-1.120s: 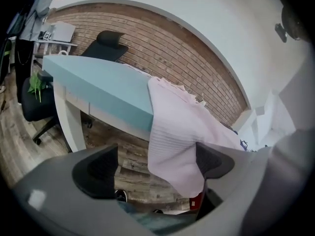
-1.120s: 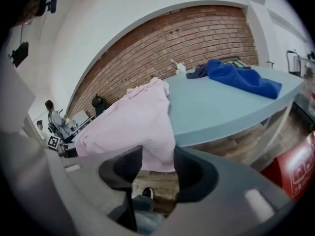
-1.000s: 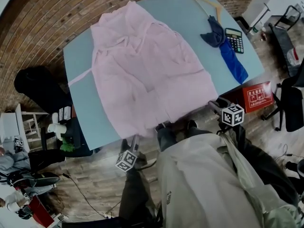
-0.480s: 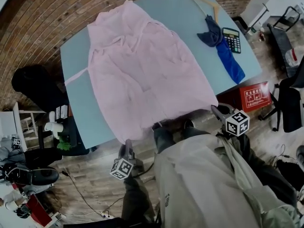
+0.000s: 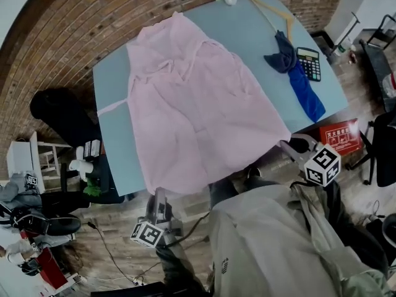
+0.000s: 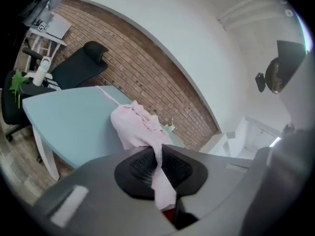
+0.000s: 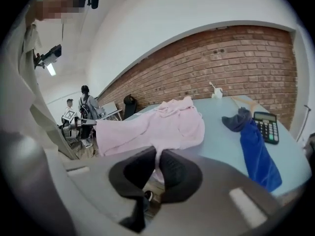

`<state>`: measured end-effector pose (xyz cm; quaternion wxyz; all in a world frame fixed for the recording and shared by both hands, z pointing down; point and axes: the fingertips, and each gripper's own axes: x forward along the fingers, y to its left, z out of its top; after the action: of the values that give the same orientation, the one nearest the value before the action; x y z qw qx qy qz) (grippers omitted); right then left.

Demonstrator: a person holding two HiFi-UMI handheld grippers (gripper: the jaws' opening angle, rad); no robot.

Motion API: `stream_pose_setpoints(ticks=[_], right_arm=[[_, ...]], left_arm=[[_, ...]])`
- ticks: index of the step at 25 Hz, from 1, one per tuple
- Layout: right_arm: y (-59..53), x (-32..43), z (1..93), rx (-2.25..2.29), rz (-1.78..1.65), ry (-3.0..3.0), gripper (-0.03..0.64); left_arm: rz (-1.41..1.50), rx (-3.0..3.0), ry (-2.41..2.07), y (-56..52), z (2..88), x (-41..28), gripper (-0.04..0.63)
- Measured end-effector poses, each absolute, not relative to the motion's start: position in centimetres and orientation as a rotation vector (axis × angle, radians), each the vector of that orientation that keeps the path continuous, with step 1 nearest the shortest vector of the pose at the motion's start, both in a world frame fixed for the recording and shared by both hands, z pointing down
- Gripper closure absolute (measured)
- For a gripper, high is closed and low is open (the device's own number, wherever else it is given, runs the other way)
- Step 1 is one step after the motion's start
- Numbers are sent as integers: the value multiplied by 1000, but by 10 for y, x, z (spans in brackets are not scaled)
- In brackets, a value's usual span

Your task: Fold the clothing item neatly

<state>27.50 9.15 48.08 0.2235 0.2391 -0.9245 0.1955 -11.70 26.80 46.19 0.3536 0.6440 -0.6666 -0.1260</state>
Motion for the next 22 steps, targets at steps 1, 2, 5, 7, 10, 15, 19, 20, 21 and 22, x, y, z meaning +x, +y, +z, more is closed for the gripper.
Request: stream_pose_setpoints(ticks=[1, 2, 5, 7, 10, 15, 19, 20, 21, 22], right_arm=[[86, 270, 474, 643, 512, -2552, 592], [79, 264, 468, 626, 484, -2549, 592], [59, 243, 453, 582, 470, -2525, 594], [46, 229, 446, 561, 512, -2506, 592], [14, 205, 433, 561, 513, -2487, 594], [-73, 157, 419, 540, 527, -2450, 592], [-159, 122, 406, 683, 609, -2511, 594], [-183, 117, 409, 772, 630, -2508, 592], [-205, 116, 419, 880, 651, -2468, 592], [-221, 119, 436, 990, 666, -2388, 591]], left_arm=[[-340, 1657, -1743, 263, 453, -120, 566], [-353, 1639, -1765, 258, 446, -124, 566], [-438, 1562, -1766, 248, 440, -128, 566], [-499, 1529, -1710, 233, 439, -129, 566], [-475, 1546, -1687, 193, 426, -157, 566], [-431, 1576, -1666, 110, 401, -239, 566], [-473, 1637, -1615, 27, 388, -295, 566], [-489, 1640, -1637, 8, 390, -309, 564], [-493, 1598, -1689, -5, 400, -326, 560], [-474, 1509, -1757, -8, 418, -342, 551]])
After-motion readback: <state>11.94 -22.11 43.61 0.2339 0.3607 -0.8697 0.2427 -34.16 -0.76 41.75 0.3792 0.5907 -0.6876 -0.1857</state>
